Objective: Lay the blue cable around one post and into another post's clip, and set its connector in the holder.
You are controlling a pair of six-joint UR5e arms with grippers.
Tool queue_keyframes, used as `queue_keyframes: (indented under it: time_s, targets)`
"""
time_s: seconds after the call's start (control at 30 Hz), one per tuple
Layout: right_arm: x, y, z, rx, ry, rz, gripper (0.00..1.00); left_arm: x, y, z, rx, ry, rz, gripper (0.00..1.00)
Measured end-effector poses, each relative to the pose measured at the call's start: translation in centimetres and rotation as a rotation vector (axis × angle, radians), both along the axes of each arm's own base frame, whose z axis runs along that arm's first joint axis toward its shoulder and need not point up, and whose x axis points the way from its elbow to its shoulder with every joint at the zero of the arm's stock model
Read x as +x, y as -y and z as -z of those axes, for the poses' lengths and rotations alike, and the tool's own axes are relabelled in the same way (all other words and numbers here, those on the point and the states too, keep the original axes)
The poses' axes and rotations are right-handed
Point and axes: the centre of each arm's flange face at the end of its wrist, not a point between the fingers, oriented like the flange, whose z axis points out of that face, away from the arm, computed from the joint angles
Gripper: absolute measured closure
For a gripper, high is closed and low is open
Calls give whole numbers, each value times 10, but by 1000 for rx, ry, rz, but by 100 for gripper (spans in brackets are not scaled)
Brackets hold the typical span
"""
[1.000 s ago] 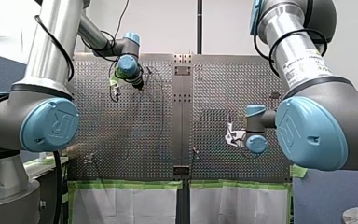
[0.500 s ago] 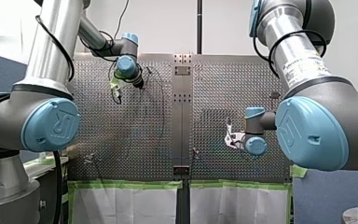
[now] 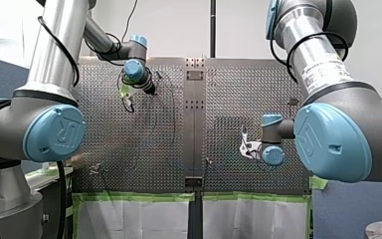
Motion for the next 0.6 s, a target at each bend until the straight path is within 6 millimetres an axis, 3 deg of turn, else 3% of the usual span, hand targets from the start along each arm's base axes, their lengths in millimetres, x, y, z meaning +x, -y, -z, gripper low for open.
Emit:
queue_keyframes:
  time_s: [0.37, 0.6]
  targets:
    - [0, 0, 0, 0, 0, -1, 100, -9, -2, -6, -80, -28, -37, 0]
    - [0, 0, 0, 0, -2, 1, 100, -22, 0, -21, -133, -40, -37, 0]
